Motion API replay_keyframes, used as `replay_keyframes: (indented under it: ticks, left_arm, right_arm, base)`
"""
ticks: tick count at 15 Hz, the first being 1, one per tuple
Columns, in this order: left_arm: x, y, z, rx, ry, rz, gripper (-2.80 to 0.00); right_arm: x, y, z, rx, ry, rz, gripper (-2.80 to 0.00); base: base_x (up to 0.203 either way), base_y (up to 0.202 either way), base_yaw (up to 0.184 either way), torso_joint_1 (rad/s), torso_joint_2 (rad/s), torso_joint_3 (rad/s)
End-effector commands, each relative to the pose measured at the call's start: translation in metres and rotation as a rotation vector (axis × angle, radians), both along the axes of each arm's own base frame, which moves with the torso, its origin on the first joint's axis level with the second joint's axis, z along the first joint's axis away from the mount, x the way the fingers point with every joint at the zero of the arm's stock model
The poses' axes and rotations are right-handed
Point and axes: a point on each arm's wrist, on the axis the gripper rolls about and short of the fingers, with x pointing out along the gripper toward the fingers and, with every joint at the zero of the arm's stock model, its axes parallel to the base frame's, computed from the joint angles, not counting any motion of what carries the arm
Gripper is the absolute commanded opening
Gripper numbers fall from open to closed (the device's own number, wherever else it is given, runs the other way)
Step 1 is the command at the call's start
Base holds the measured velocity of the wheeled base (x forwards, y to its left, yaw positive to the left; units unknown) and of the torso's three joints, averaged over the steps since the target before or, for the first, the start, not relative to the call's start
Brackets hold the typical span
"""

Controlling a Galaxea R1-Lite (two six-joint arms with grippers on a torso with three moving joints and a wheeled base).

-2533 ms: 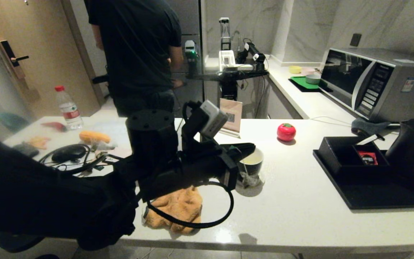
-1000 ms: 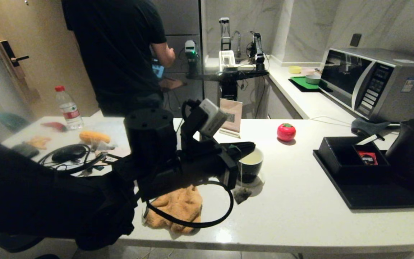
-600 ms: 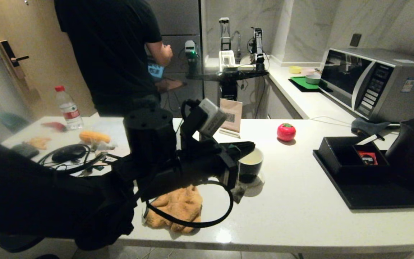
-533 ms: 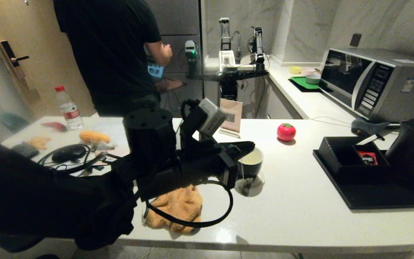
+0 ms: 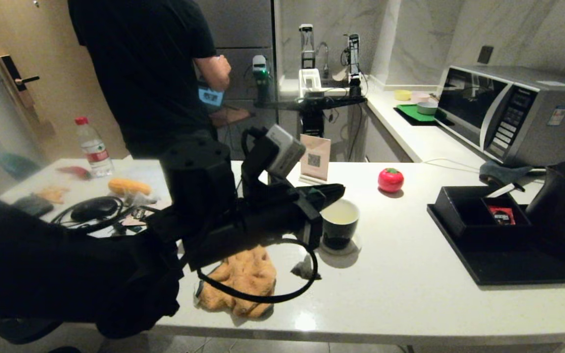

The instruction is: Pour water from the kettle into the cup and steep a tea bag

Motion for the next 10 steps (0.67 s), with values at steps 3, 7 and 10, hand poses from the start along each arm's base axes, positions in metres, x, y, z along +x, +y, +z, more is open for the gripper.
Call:
replay_keyframes:
  ticks: [3, 7, 10]
  left_arm:
    - [0.0, 0.001, 0.01, -0.025, -0.022, 0.011, -2.8]
    - [0.004, 0.001, 0.007, -0.017, -0.013, 0.02, -2.8]
    - [0.017, 0.001, 0.003, -0.014, -0.009, 0.04, -2.8]
  right_arm:
    - [0.0, 0.0, 0.0, 0.0, -0.001, 0.0, -2.8]
    - [0.0, 0.0, 0.0, 0.0, -0.001, 0.0, -2.8]
    - [0.0, 0.0, 0.0, 0.0, -0.001, 0.0, -2.8]
  base:
    - [0.0, 0.0, 0.0, 0.0, 0.0, 0.0]
    - [0.0, 0.0, 0.0, 0.0, 0.0, 0.0]
    - [0.0, 0.0, 0.0, 0.0, 0.0, 0.0]
